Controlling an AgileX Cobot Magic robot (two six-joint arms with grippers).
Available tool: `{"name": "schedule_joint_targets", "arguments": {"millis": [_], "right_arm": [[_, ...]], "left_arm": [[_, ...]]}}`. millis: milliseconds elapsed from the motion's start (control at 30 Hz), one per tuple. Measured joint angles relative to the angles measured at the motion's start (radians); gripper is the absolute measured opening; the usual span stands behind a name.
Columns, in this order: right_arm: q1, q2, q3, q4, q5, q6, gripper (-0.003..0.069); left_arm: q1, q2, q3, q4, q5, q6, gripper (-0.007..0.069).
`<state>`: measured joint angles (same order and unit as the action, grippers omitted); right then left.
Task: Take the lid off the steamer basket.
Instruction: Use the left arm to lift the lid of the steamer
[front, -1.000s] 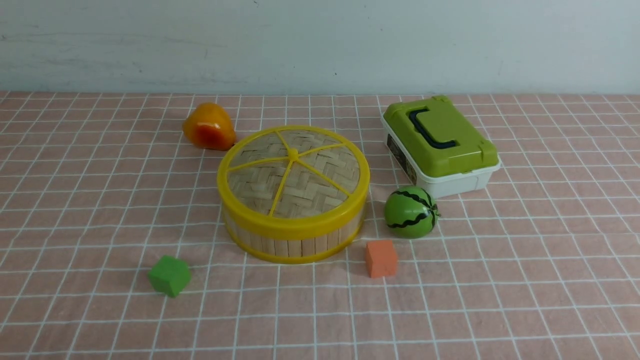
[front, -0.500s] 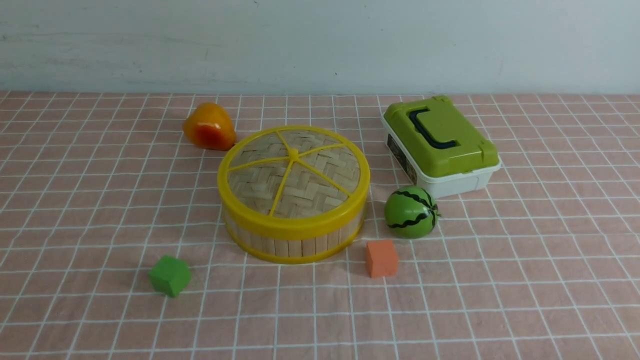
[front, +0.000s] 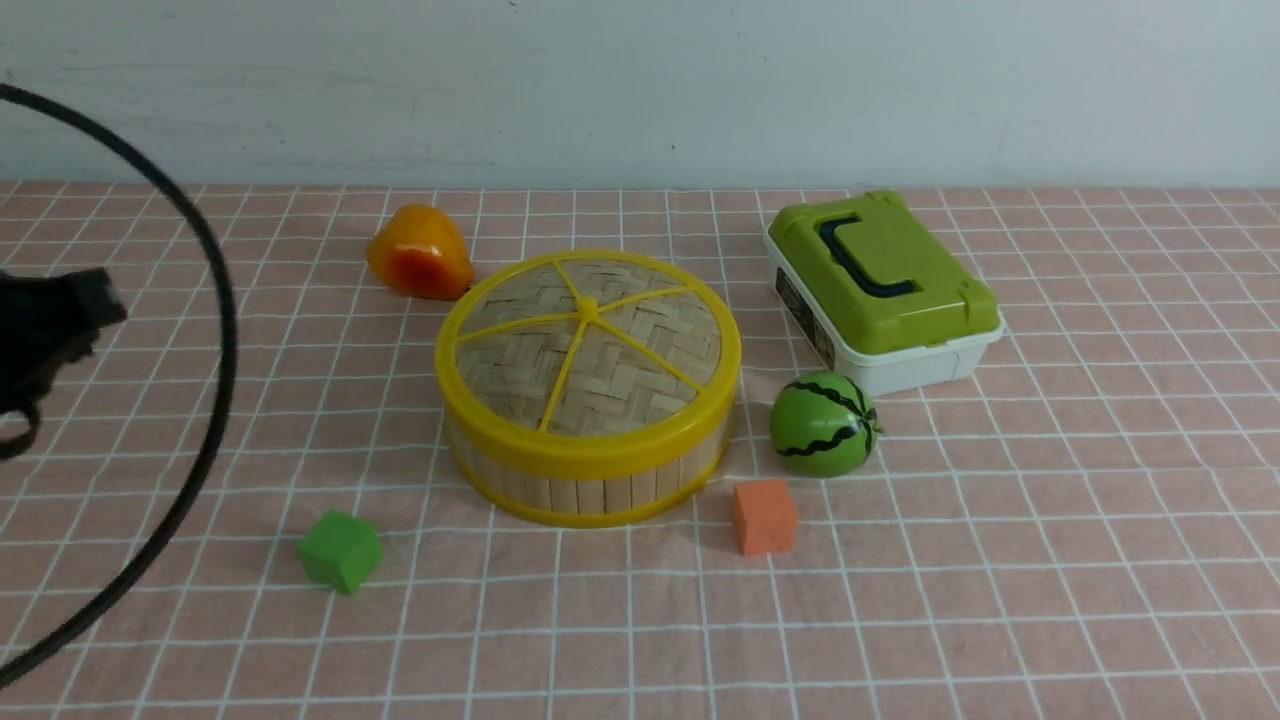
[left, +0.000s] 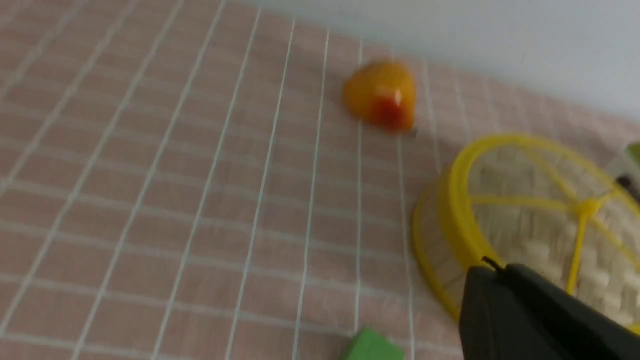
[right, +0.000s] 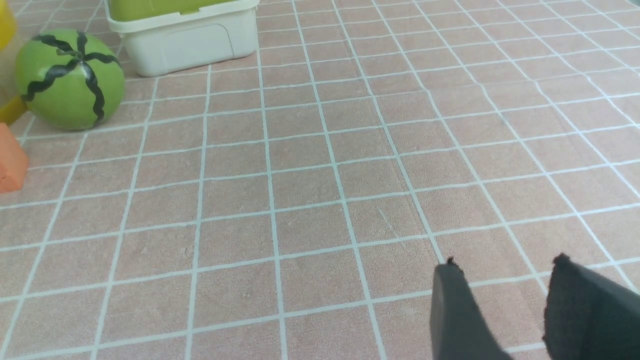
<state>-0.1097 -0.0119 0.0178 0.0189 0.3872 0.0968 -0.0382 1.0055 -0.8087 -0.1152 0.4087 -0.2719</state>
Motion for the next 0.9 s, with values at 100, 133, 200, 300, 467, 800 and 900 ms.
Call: {"name": "schedule_joint_targets", "arguments": {"millis": [100,133,200,300,467,800,900], "right_arm": [[0.0,0.0,0.0,0.0,0.0,0.0,0.0241],[0.0,0.0,0.0,0.0,0.0,0.0,0.0241],[0.0,0.0,0.0,0.0,0.0,0.0,0.0241],[0.0,0.0,0.0,0.0,0.0,0.0,0.0241],[0.0,0.0,0.0,0.0,0.0,0.0,0.0241],[0.0,0.0,0.0,0.0,0.0,0.0,0.0241],[0.0,0.0,0.0,0.0,0.0,0.0,0.0241]], "left_arm": [[0.0,0.171,-0.149,-0.115,0.207,0.117,0.0011],[0.0,0.22,-0.197,-0.156,0.269,0.162,0.0011],[0.0,0.295,-0.275,-0.22,0.355,0.225,0.0011],[-0.017,0.408,-0.405,-0.281,0.448,0.28,0.0011],[-0.143,0.573,-0.607,-0.184,0.499,0.25,0.0017],[-0.366,0.963,-1.113,0.125,0.651,0.153,0.0167],[-0.389,1.08,-1.253,0.146,0.718,0.148,0.0298]]}}
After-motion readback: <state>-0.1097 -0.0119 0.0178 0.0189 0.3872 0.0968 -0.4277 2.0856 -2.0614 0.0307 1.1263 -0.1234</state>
